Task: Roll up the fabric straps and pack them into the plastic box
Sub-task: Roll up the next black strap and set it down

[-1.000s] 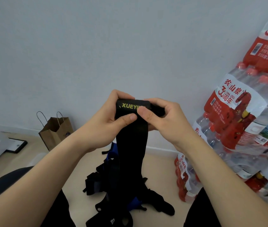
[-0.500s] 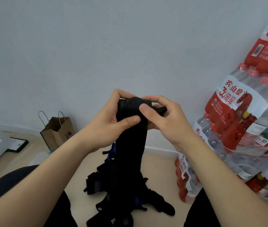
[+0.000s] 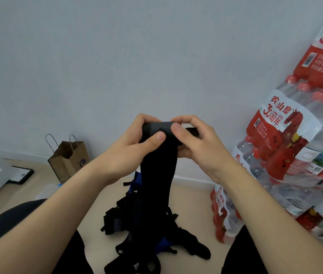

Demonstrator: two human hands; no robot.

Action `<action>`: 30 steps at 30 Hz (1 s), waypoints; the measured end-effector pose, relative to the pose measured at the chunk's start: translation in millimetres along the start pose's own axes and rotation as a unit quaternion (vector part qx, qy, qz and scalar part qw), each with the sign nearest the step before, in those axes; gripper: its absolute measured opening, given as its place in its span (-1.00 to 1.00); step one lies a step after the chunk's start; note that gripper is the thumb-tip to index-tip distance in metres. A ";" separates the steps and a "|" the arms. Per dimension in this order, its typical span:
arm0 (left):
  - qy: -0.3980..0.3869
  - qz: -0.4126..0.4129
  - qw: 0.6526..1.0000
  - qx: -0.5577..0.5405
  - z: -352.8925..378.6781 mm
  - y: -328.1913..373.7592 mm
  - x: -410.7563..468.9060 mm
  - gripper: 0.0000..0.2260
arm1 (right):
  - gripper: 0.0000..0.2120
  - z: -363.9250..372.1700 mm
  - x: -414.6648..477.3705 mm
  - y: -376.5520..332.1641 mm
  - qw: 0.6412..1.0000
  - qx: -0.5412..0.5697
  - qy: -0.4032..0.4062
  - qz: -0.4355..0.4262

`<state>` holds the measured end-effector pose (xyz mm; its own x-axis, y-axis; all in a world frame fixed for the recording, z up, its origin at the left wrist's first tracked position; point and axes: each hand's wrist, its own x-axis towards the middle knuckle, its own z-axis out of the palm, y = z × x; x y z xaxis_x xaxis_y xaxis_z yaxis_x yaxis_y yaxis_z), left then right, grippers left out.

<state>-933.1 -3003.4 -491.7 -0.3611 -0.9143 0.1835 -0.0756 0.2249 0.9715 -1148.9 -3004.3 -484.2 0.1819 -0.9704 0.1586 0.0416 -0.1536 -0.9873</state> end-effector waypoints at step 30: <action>0.042 -0.009 0.998 -0.040 10.2 0.4 0.2 -0.58 | -0.74 2.9 -6.8 7.1 0.990 -0.111 -0.062 -0.066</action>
<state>-942.7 -3000.1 -492.8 -0.2814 -0.9436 0.1744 -0.0061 0.1835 0.9830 -1146.9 -2998.3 -492.2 0.3092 -0.9108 0.2734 -0.1420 -0.3285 -0.9338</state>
